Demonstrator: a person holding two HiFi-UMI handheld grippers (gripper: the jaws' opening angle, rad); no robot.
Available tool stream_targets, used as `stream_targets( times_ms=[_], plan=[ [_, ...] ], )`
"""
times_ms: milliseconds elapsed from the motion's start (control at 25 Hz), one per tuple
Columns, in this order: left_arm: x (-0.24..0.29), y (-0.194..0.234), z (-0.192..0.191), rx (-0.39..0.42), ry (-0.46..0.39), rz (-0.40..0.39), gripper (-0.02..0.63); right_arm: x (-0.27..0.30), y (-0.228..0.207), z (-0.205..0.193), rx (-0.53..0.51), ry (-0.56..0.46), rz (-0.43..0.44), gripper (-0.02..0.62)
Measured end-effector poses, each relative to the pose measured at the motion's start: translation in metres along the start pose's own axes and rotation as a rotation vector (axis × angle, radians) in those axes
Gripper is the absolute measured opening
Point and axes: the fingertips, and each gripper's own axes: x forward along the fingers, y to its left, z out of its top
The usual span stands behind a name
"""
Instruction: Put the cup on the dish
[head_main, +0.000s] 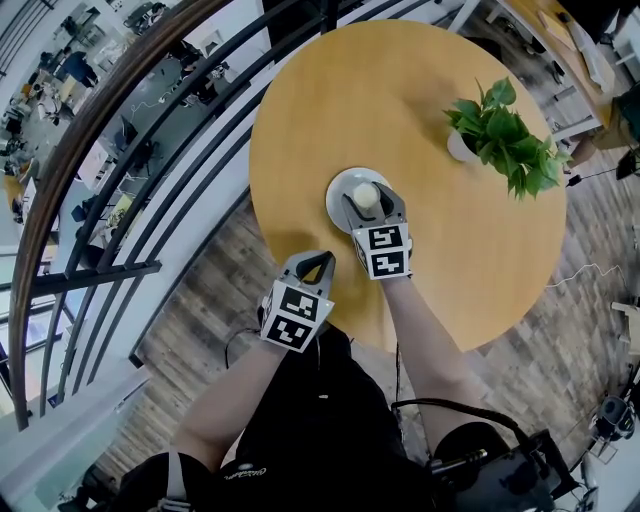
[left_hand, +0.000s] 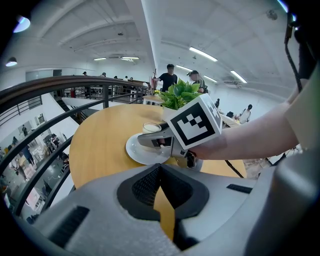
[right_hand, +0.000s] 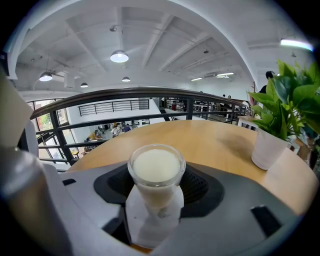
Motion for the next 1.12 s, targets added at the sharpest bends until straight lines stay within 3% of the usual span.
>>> stream_targets(
  times_ms=[1120],
  plan=[
    [-0.0034, -0.0012, -0.0026, -0.001, -0.009, 0.015, -0.005, -0.0055, -0.0017, 0.0007, 0.025, -0.052, -0.015, 0.287]
  ],
)
